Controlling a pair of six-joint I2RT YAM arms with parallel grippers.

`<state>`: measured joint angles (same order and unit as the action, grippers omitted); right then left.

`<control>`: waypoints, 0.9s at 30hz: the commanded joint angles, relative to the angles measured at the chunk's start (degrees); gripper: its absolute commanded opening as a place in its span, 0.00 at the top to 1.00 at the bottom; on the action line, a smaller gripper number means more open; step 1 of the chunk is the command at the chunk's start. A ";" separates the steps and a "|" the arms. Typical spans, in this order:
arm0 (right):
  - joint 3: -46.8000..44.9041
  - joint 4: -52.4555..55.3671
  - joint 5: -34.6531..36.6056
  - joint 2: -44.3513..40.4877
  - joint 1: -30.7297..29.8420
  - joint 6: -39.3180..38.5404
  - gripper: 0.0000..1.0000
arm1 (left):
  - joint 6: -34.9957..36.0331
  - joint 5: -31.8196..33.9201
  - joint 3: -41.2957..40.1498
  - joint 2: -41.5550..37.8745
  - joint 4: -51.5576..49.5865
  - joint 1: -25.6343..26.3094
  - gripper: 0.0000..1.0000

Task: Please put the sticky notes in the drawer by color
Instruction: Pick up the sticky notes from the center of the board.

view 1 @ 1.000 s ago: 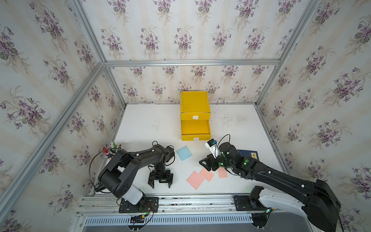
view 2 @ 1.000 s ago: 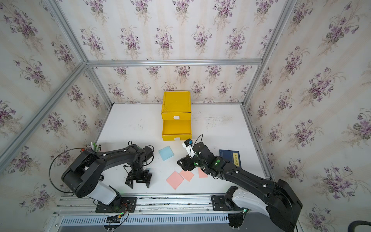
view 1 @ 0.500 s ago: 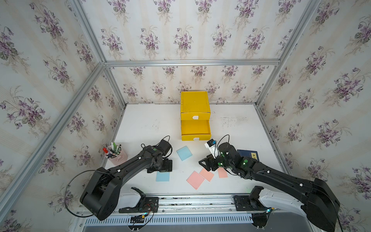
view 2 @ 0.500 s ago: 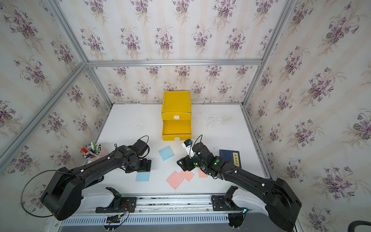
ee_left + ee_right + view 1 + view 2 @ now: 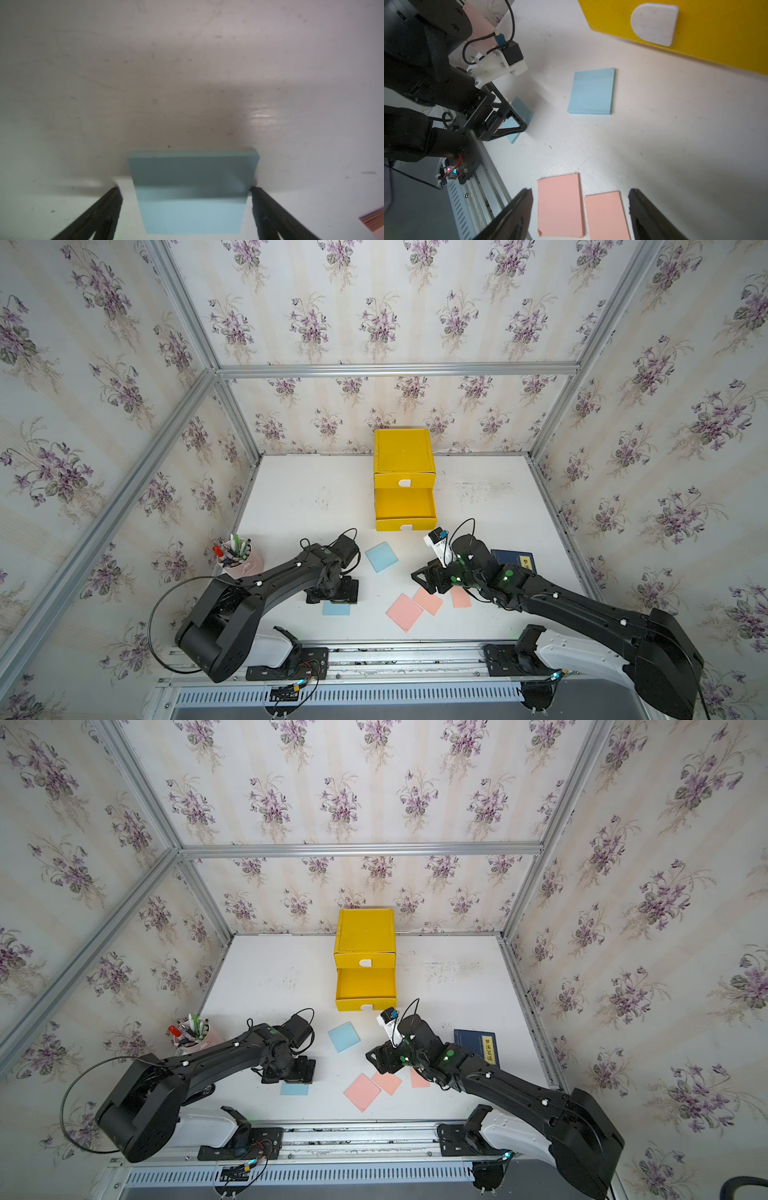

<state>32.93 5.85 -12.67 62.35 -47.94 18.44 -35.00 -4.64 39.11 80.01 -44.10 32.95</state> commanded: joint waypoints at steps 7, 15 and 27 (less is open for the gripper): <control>0.33 -0.44 0.36 0.54 -0.06 0.19 0.23 | -1.58 1.03 -0.52 3.77 -2.88 1.15 0.12; 0.31 -0.75 0.80 0.32 -0.13 0.03 0.23 | -1.13 0.65 -0.18 9.02 -2.19 1.58 0.24; -0.60 -5.50 -2.62 0.20 -0.13 1.55 0.23 | 0.76 -2.69 7.68 4.20 -4.35 1.33 0.41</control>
<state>32.67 3.99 -13.19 62.98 -47.99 19.31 -35.31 -6.42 44.23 85.54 -47.99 34.37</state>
